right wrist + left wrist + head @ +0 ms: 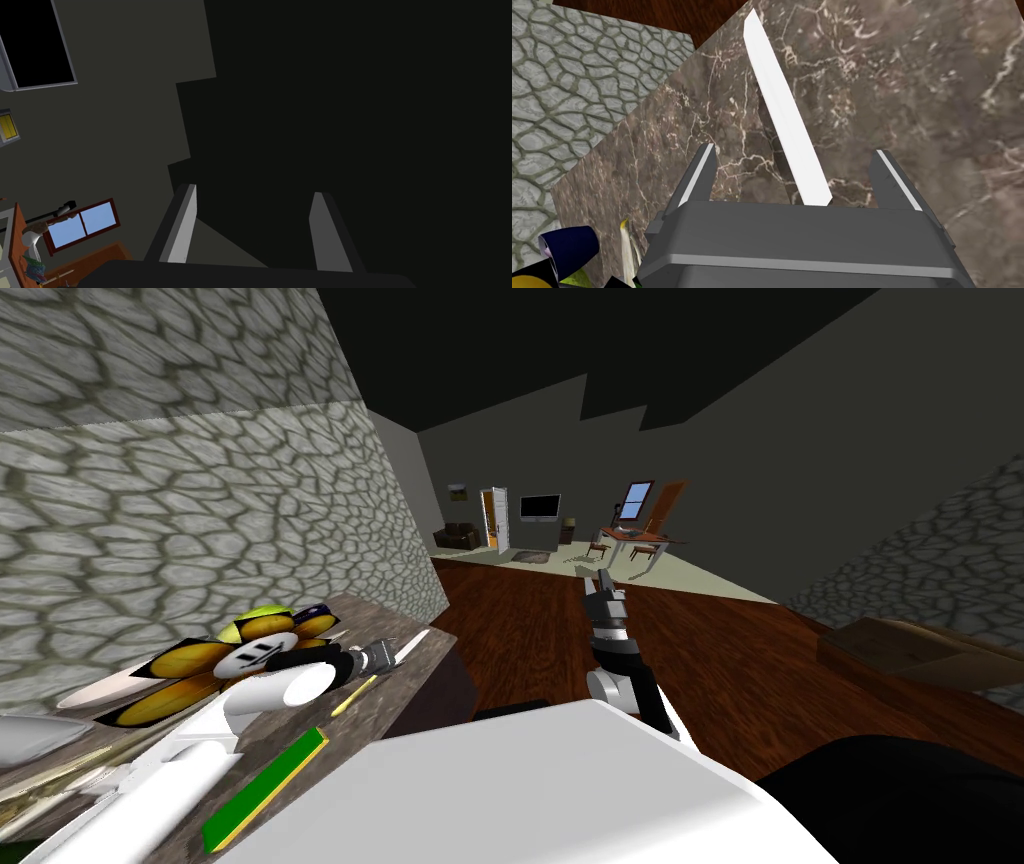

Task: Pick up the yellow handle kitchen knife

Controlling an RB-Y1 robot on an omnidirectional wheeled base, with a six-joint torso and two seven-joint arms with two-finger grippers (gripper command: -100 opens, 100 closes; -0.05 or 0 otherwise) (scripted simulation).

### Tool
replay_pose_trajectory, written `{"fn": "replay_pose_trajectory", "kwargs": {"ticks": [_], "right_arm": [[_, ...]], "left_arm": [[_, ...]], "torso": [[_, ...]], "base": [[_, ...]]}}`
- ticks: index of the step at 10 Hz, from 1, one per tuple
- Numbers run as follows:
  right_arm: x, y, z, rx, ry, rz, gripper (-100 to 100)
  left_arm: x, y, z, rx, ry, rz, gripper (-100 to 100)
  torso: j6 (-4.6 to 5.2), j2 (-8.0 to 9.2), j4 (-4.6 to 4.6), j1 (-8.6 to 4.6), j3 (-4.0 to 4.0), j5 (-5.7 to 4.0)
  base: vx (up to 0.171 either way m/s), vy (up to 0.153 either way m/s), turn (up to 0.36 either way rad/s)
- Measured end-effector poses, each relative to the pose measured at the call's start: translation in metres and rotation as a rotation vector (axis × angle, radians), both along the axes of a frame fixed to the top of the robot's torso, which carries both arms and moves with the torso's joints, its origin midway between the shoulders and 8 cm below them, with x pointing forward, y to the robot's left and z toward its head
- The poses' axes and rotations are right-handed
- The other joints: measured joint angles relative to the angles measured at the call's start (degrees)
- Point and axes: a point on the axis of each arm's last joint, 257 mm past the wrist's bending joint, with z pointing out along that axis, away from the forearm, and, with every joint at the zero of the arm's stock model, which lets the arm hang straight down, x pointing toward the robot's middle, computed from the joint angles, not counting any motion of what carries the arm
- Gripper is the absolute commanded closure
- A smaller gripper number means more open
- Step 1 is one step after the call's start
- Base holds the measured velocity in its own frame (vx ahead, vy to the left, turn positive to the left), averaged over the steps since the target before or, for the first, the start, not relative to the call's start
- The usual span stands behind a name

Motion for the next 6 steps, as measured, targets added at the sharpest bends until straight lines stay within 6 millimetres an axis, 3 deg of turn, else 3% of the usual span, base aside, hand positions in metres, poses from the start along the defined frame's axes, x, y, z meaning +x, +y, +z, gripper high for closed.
{"fn": "replay_pose_trajectory", "kwargs": {"ticks": [6], "right_arm": [[0.0, 0.0, 0.0, 0.0, 0.0, 0.0, 0]], "left_arm": [[-0.046, 0.03, -0.025, -0.079, 0.215, 0.117, -100]], "torso": [[0.0, -0.08, -0.02, 0.02, -0.05, 0.0]], "base": [[0.095, -0.026, 0.029]]}}
